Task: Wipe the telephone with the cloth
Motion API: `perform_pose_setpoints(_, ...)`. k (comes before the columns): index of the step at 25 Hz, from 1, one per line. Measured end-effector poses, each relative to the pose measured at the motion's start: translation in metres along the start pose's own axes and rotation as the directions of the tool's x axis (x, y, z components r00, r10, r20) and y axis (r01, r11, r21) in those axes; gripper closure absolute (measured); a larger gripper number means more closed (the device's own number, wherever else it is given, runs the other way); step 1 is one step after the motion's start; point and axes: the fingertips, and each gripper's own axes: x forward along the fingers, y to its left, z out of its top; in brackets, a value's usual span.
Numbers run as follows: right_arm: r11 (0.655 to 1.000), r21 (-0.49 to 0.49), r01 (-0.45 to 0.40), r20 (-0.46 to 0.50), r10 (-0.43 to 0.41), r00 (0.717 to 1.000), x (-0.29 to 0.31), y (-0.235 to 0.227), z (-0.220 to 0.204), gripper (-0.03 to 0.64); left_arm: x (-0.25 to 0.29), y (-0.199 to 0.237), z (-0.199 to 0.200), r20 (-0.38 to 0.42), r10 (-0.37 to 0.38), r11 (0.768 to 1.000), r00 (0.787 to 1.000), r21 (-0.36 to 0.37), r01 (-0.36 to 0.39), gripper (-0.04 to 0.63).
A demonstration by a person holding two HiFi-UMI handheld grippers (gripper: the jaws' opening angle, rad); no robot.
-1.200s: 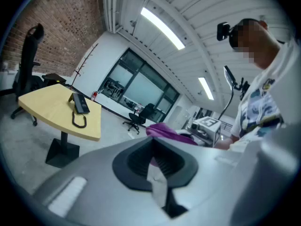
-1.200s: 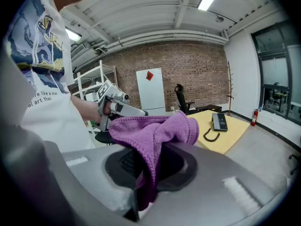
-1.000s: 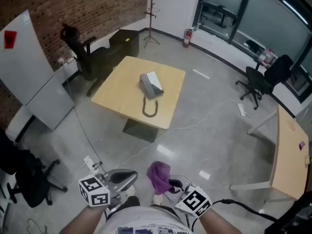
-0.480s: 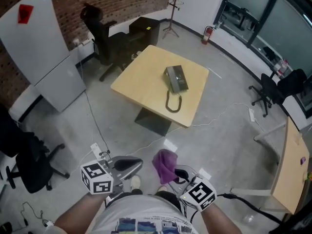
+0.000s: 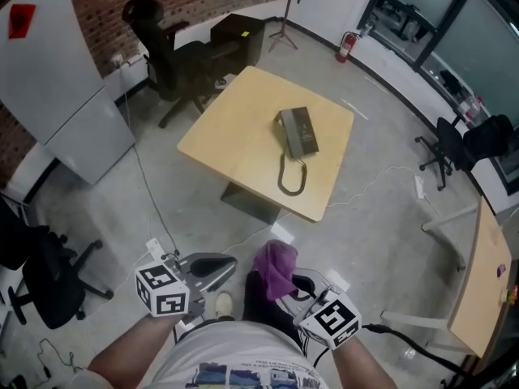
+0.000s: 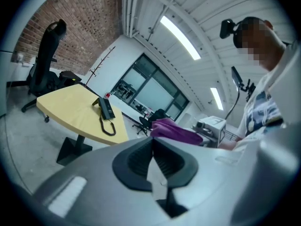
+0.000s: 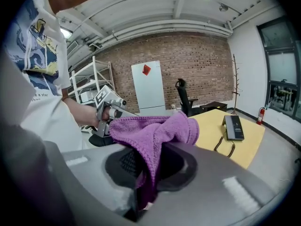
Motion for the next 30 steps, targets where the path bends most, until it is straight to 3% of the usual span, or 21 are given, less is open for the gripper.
perform_pose_setpoints(15,0.998,0.044,0.034,0.029,-0.035,0.999,0.009,-0.194,0.028,0.573,0.146,0.123,0.094,-0.035,0.105,0.992,0.994,-0.065,-0.107,0.537)
perform_pose_setpoints(22,0.987,0.123,0.107,-0.011,-0.107,0.994,0.01,-0.232,0.019,0.574,0.199,0.21,0.108,-0.034,0.136,0.958,0.99,-0.251,-0.141,0.514)
perform_pose_setpoints(30,0.939,0.231,0.257,-0.067,-0.248,0.966,0.015,-0.245,0.023,0.572,0.259,0.289,0.101,-0.09,0.095,0.919,0.991,-0.376,-0.123,0.482)
